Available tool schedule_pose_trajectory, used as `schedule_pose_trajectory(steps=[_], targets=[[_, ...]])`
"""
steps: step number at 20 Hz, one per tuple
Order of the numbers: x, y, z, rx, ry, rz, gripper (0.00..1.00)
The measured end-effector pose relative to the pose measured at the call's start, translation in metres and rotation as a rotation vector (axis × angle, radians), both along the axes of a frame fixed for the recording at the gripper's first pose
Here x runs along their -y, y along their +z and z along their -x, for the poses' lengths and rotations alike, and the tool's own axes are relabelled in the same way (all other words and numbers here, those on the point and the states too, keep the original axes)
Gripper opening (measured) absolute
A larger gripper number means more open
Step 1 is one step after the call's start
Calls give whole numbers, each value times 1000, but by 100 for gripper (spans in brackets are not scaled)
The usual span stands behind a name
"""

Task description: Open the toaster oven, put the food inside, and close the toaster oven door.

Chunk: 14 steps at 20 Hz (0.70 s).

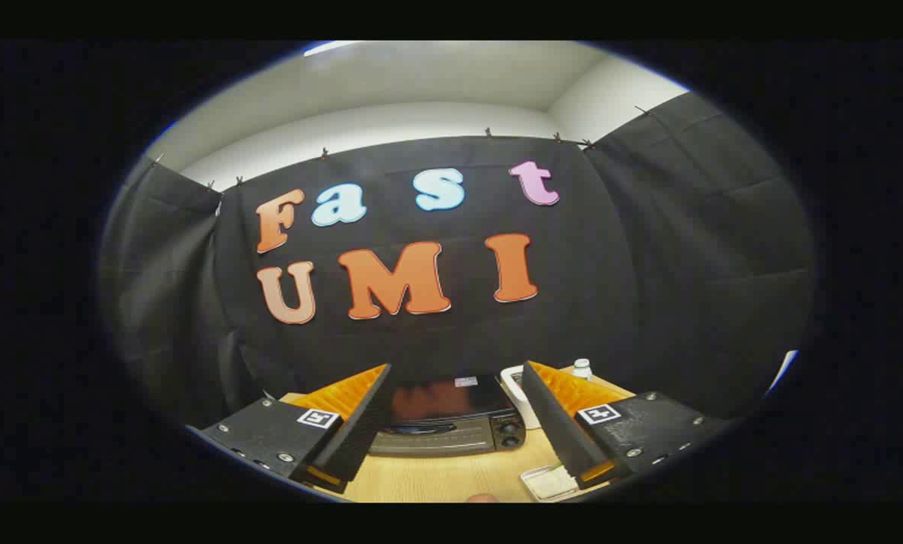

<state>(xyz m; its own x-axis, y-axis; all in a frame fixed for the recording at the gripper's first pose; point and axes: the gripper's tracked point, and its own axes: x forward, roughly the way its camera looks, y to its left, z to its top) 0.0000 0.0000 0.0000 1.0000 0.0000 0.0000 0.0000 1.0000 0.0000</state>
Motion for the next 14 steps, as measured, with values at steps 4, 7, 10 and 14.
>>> schedule_pose_trajectory(steps=[4, 7, 10, 14], targets=[[-11, -8, 7, -4, 28, 16, 99], [-25, -23, 9, -31, 77, 16, 99], [-27, -29, 5, -51, 69, 25, 99], [-34, -21, 5, -52, 97, -4, 99]])
